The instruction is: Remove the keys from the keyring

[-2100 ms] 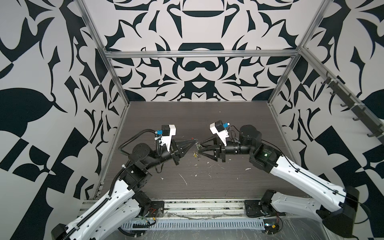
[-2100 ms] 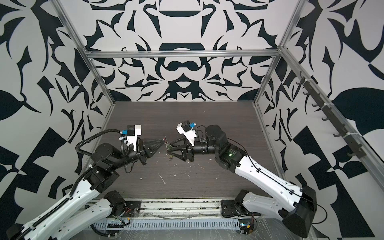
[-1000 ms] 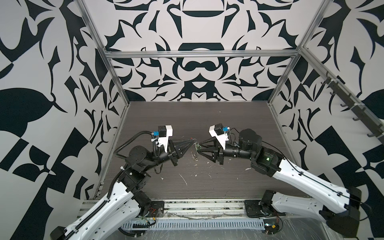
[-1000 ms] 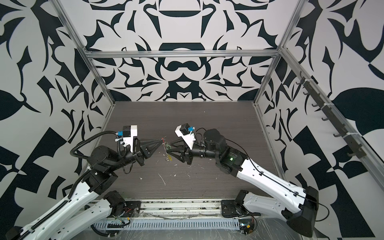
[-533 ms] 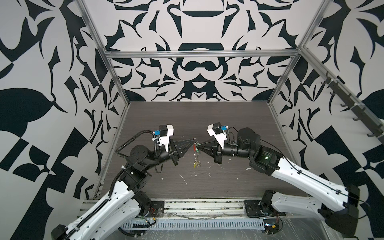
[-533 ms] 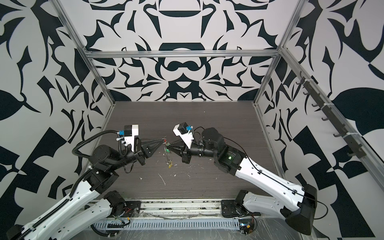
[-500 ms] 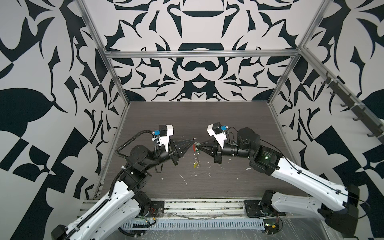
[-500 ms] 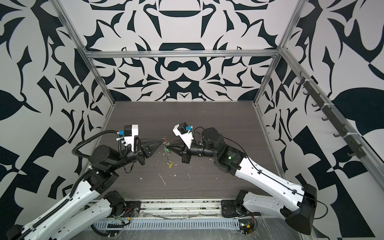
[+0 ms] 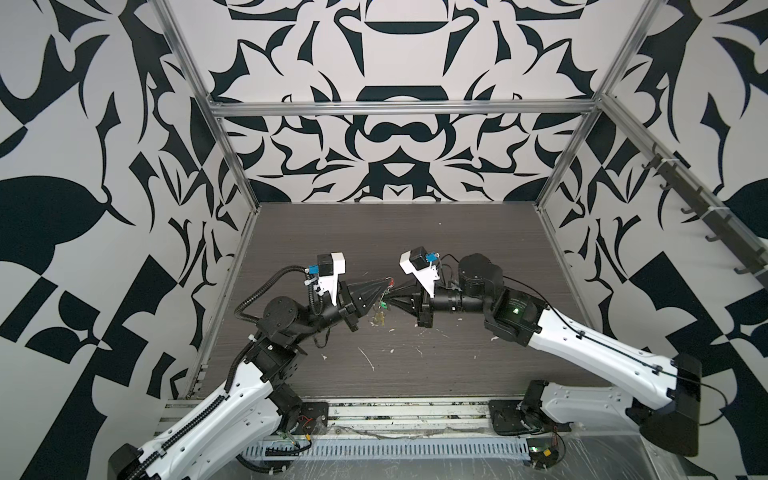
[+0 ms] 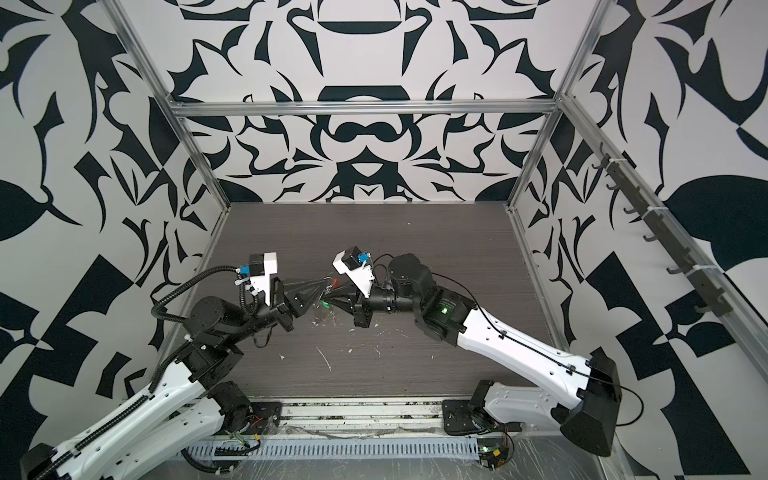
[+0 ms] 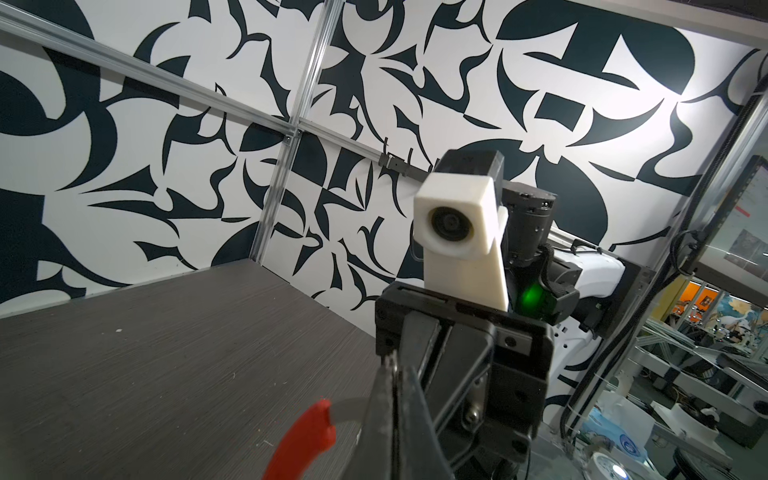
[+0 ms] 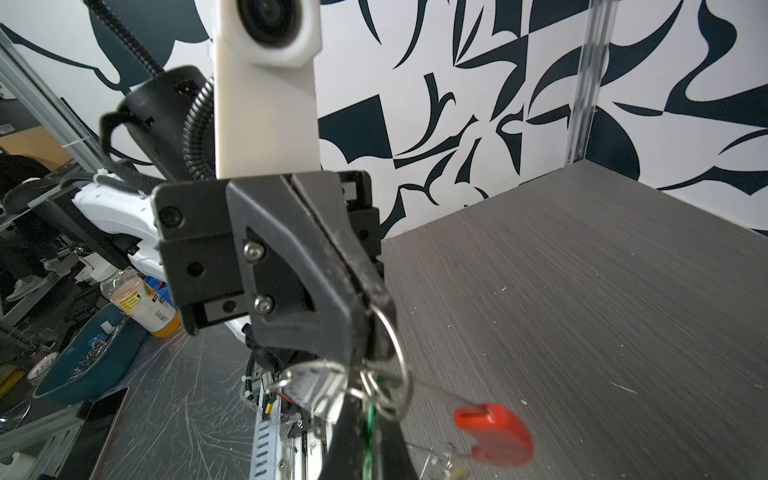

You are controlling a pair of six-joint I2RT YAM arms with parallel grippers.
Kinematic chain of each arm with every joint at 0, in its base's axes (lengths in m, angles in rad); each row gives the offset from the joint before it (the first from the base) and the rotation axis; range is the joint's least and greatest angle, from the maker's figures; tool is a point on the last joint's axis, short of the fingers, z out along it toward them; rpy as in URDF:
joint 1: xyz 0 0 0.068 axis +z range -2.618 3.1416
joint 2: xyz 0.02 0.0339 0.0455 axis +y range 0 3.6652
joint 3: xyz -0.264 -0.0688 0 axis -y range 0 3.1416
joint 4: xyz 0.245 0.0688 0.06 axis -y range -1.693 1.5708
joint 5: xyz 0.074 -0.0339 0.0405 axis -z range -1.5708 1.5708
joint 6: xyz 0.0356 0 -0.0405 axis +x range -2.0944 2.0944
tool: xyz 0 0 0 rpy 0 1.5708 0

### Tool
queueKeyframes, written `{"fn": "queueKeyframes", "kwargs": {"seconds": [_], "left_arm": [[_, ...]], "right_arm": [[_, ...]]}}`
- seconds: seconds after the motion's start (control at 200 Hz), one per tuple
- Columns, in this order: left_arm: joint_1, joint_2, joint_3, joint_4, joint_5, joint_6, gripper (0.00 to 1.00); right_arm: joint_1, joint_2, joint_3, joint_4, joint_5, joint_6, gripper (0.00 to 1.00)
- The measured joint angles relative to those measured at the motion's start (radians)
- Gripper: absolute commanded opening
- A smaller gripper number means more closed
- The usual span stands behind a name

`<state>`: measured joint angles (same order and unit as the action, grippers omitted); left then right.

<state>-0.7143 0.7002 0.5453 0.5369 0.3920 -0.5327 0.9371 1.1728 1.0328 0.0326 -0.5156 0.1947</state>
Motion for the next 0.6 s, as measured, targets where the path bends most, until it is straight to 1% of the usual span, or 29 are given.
{"fn": "queueKeyframes", "kwargs": {"seconds": [0.245, 0.32, 0.36, 0.43, 0.475, 0.6], "left_arm": [[0.002, 0.011, 0.000, 0.019, 0.009, -0.013, 0.00], [0.001, 0.003, 0.000, 0.011, 0.015, -0.010, 0.00], [0.001, -0.005, 0.000, 0.004, 0.018, -0.008, 0.00], [0.000, -0.023, 0.000, -0.002, 0.023, 0.001, 0.00], [0.000, -0.035, 0.000, -0.006, 0.023, 0.006, 0.00], [0.000, -0.058, 0.000, -0.013, 0.023, 0.014, 0.00]], "right_arm": [[0.000, 0.016, 0.003, 0.031, -0.003, 0.016, 0.00], [0.002, 0.005, 0.003, 0.010, 0.000, 0.015, 0.11], [0.006, -0.006, 0.003, -0.010, 0.005, 0.014, 0.20], [0.009, -0.035, 0.000, -0.053, 0.014, 0.012, 0.32], [0.012, -0.060, -0.001, -0.080, 0.020, -0.002, 0.37], [0.016, -0.142, -0.010, -0.116, 0.036, -0.008, 0.44]]}}
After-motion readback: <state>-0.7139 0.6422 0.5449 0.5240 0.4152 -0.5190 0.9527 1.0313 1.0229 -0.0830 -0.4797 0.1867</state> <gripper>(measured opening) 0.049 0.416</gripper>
